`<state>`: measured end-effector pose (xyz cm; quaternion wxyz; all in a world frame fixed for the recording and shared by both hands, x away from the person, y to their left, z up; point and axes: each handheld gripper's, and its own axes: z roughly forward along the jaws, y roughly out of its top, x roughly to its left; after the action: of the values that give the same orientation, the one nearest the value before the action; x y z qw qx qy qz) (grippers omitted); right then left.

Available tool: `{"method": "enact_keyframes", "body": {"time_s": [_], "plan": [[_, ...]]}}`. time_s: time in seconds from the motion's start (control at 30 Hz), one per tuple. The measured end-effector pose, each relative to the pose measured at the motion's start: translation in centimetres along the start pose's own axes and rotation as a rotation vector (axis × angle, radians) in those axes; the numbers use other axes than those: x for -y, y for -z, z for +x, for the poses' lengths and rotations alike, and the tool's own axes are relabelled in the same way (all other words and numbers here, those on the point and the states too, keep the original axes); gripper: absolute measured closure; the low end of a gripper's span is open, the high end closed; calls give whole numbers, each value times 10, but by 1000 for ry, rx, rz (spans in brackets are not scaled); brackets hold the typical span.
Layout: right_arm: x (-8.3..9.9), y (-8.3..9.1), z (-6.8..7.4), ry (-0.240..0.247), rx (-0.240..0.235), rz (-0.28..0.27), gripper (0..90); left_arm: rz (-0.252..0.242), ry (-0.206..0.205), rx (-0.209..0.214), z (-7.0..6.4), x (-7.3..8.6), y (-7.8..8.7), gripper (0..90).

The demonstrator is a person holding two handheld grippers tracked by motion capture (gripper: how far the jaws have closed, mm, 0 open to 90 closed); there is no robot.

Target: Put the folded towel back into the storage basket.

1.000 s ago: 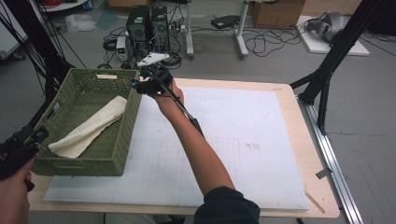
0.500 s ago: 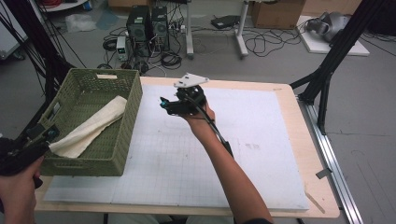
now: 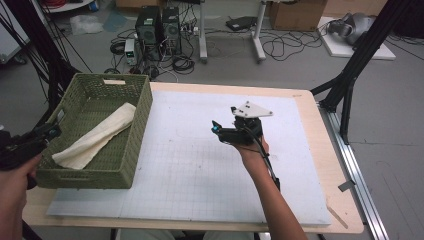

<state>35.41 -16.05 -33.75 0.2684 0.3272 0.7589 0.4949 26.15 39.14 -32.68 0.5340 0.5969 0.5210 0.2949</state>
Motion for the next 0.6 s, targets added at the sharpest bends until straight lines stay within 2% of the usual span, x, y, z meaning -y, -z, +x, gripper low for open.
{"method": "enact_keyframes", "body": {"time_s": [0.17,0.33,0.43,0.5,0.6], "plan": [[15,22,-9,-8,42,5,217,105,-62,-10,10,-6,-13,626],[32,46,-20,-33,78,8,217,213,-121,2,13,-5,-28,623],[42,57,-28,-55,97,15,215,255,-156,3,13,-3,-38,641],[46,62,-31,-67,110,15,213,264,-154,-1,14,-2,-43,668],[49,69,-35,-84,120,14,213,335,-109,-42,17,-3,-49,710]]}}
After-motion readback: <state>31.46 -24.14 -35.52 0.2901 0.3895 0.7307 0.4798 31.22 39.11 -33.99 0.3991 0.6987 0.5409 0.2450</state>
